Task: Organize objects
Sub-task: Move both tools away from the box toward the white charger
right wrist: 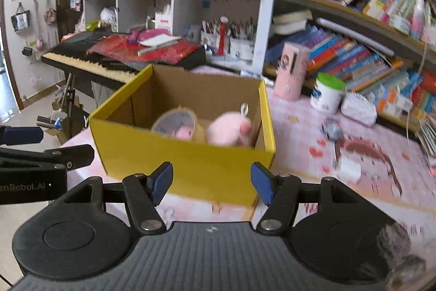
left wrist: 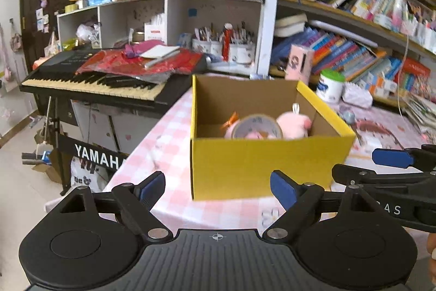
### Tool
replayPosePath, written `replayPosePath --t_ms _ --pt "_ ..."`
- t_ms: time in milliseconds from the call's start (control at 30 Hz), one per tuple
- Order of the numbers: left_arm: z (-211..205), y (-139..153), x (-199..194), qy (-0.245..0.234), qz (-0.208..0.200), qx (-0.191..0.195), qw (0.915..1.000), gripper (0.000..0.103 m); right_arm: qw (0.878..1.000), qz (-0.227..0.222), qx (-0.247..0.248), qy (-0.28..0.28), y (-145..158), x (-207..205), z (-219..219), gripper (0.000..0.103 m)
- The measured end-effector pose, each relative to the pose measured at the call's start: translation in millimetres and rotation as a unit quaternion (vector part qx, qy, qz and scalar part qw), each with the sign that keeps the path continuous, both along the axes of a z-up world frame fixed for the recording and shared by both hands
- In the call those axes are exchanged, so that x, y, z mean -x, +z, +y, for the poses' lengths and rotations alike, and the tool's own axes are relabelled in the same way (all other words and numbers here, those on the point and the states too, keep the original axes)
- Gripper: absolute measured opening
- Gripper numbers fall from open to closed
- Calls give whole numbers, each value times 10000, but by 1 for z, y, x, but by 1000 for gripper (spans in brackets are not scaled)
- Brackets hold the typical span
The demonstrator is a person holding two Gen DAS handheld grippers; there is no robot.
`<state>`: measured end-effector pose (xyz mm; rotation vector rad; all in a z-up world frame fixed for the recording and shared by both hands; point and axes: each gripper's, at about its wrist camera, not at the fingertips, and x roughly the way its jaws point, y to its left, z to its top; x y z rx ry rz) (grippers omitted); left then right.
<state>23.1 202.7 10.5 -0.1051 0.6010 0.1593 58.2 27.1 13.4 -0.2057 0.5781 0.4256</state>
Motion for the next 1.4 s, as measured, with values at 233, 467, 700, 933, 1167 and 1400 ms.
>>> replayPosePath --t_ms 233,467,700,933,1167,1400 --pt "-3 -9 15 -302 275 40 9992 86 9993 263 -20 -274 -13 31 -3 64" --pt "-16 -19 30 -653 486 -37 9967 87 9976 448 -101 -528 -19 53 -16 68" --pt "-26 -28 38 -962 723 15 9927 87 9935 664 -206 -901 -28 71 -32 69" --pt "-40 -29 37 -1269 760 76 9890 87 9893 659 -238 -1280 -27 83 -53 72" --pt "-62 -27 31 -1683 716 27 9831 87 9831 653 -269 -1686 -25 89 -76 73" --pt "-81 -29 18 -1891 746 42 9791 87 9785 672 -263 -1931 -28 88 -96 74"
